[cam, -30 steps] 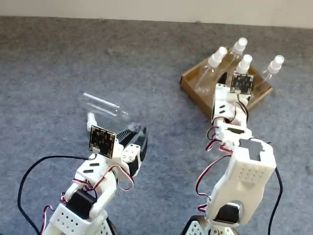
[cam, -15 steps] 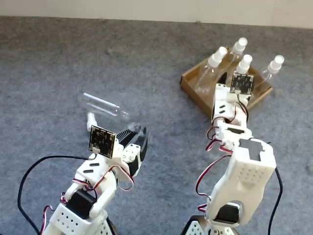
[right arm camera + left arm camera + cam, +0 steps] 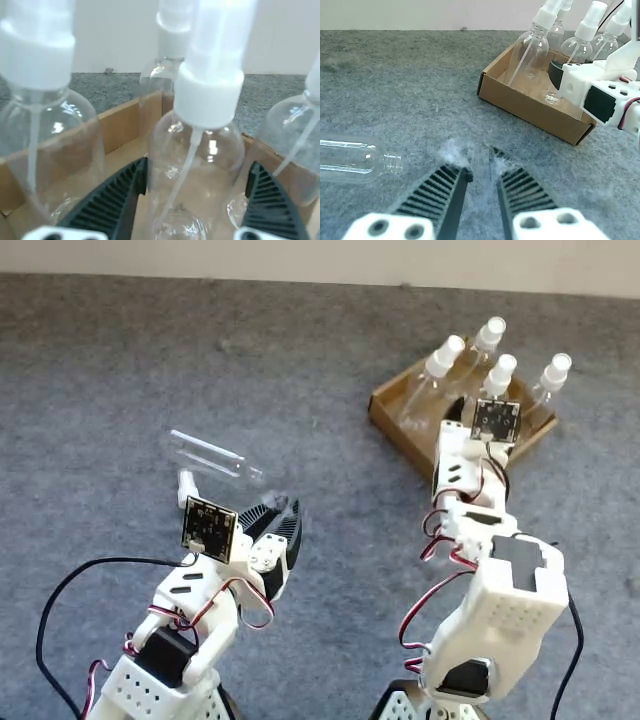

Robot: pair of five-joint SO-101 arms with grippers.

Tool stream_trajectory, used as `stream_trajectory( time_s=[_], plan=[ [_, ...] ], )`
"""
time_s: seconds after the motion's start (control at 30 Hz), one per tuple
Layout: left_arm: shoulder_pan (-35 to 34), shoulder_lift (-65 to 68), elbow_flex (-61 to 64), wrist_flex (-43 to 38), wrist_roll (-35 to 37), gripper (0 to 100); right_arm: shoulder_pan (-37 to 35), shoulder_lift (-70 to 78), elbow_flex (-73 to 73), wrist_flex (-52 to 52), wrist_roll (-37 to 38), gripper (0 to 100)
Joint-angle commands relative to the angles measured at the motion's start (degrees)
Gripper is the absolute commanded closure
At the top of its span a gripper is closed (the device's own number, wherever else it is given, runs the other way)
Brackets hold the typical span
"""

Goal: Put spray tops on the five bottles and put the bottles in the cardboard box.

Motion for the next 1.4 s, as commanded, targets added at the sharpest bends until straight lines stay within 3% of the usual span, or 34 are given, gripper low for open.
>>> stream_trajectory(
  time_s=[0.0, 0.17, 0.37, 0.87, 1.37],
  plan=[
    [-1.1, -0.4, 1.2, 0.1, 0.3, 99, 0.2, -3.6, -0.4, -1.0, 0.6, 71.3],
    [-1.1, -0.4, 1.2, 0.1, 0.3, 99, 0.2, -3.6, 0.1, -1.0, 0.6, 71.1],
    [-1.1, -0.4, 1.2, 0.1, 0.3, 99, 0.0, -3.6, 0.5, -0.9, 0.6, 62.5],
    [-1.1, -0.4, 1.2, 0.1, 0.3, 99, 0.0, -4.1, 2.1, -0.9, 0.6, 62.6],
    [-1.1, -0.4, 1.2, 0.1, 0.3, 99, 0.2, -14.6, 10.5, -0.9, 0.6, 62.6]
  ],
)
